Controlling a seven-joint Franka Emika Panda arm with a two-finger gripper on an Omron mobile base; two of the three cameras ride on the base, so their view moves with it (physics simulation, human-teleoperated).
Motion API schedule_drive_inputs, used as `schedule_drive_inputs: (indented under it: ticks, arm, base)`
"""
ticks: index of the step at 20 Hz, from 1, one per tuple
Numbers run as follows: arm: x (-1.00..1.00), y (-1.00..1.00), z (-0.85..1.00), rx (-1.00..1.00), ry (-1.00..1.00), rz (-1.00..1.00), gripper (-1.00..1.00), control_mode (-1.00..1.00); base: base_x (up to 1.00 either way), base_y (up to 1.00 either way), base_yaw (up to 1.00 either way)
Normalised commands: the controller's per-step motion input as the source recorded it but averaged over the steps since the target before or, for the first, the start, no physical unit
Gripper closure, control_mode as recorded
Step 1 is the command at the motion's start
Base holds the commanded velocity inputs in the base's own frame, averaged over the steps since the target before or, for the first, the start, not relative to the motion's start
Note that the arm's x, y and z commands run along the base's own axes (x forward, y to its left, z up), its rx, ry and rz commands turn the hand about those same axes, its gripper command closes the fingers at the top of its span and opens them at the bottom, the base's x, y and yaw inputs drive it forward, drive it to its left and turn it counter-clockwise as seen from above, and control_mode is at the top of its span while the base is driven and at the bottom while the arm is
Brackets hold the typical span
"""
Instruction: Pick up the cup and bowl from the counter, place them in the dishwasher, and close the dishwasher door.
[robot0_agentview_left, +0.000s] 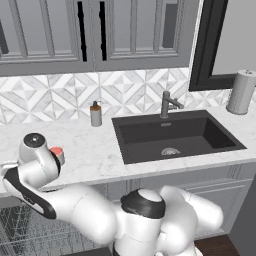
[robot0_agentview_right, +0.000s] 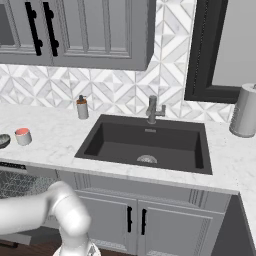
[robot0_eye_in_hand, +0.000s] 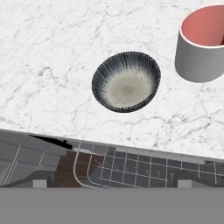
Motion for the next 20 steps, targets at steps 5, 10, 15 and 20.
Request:
schedule_drive_inputs:
  ticks: [5,10,15,20]
  arm:
    - [0.13,0.17,-0.15,0.0,-0.02,0.0,-1.0,-1.0]
    - [0.1,0.15,-0.06,0.0,-0.02,0.0,-1.0,-1.0]
    - [0.04,0.05,0.0,0.0,0.0,0.0,-1.0,-1.0]
    - [0.08,0.03,-0.11,0.0,0.0,-0.01,-1.0,-1.0]
  base:
    - [0.0,0.0,0.0]
    - [0.0,0.0,0.0]
    - [0.0,0.0,0.0]
    - [0.0,0.0,0.0]
